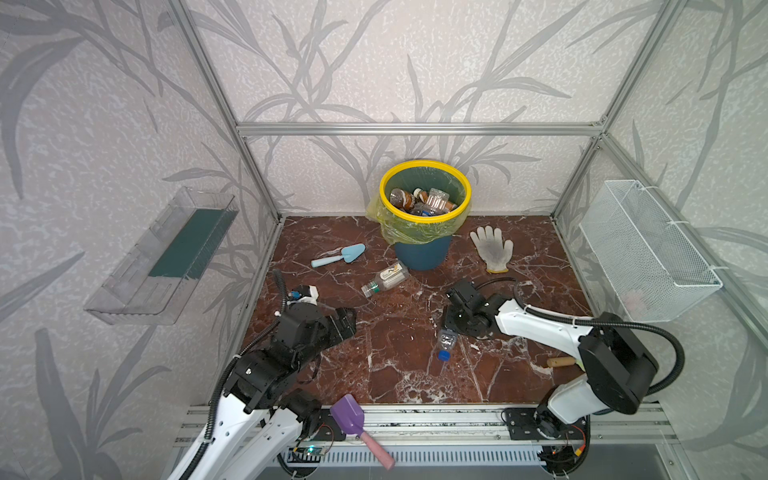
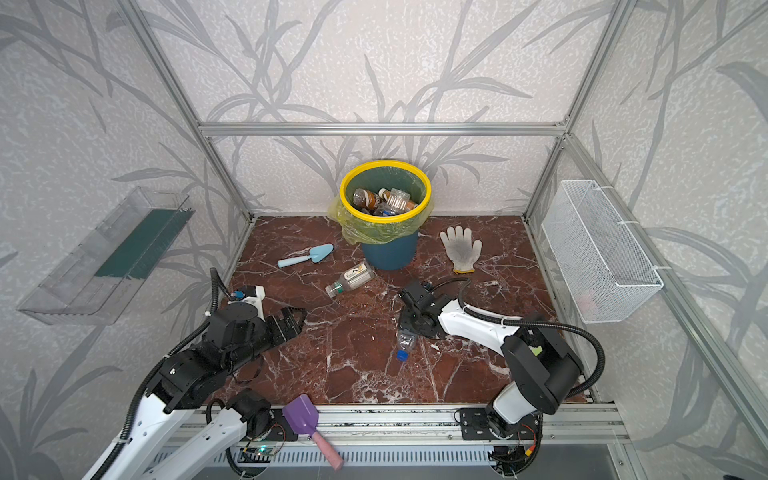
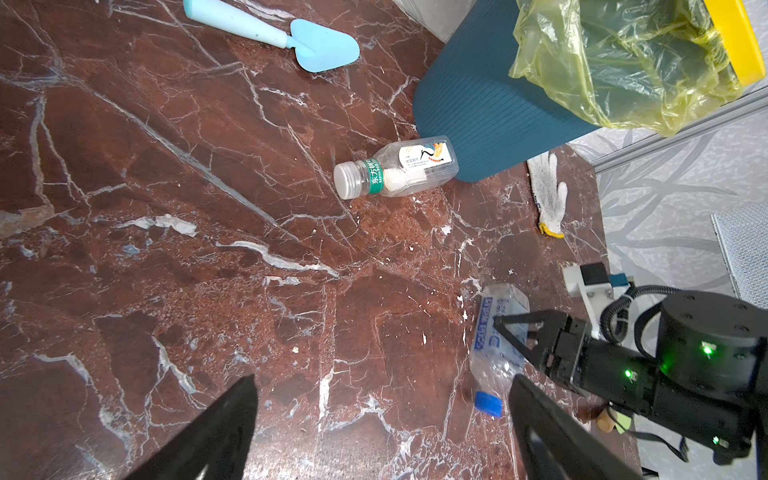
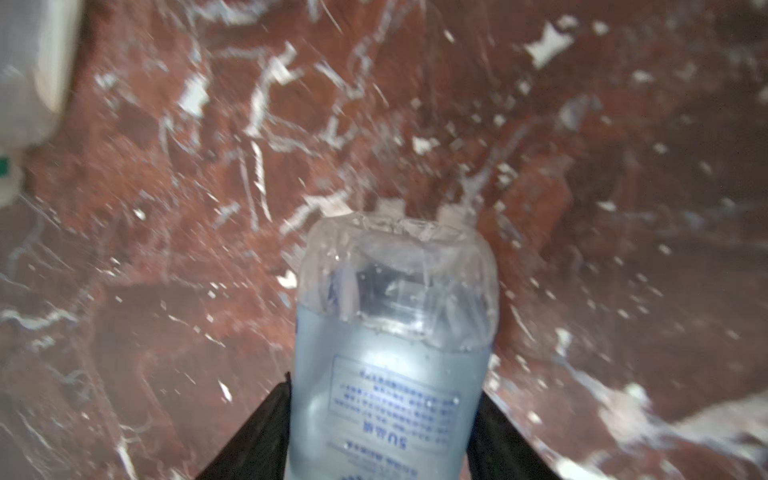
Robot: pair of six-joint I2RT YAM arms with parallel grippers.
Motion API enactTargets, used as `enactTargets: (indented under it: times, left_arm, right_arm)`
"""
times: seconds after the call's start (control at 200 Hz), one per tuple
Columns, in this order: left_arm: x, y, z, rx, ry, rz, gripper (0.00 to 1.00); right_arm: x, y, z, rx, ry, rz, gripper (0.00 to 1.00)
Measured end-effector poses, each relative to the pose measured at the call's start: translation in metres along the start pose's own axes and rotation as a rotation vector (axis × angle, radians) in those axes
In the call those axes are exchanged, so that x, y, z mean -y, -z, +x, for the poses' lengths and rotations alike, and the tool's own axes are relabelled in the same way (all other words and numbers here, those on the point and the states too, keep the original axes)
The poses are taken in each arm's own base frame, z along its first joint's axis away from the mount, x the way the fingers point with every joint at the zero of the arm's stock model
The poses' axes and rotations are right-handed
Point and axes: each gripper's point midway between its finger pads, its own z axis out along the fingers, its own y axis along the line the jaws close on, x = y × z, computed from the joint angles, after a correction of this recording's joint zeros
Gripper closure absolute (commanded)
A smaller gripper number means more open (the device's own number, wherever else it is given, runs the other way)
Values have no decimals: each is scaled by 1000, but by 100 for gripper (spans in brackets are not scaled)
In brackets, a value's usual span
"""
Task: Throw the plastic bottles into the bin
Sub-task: 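Lift the soda water bottle with the right gripper and draw it toward the front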
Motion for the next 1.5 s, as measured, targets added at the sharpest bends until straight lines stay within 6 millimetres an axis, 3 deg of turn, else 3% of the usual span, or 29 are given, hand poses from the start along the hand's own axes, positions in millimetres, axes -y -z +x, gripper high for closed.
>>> enactTargets:
  times: [0.2, 0.44, 1.055, 1.505]
  left_arm:
    - [0, -7, 2, -17, -3, -17, 6]
    - [2, -18, 2, -38, -6, -31, 6]
    - [5, -26, 5, -65, -8, -37, 6]
    - [5, -26, 5, -66, -8, -38, 7]
  right_arm:
    - [54, 23, 40, -104, 99, 127, 25]
    - [73, 39, 50, -140, 183, 180, 20]
    - [79, 34, 59, -157, 219, 164, 42]
    - [65, 61, 48, -40, 215, 42, 44]
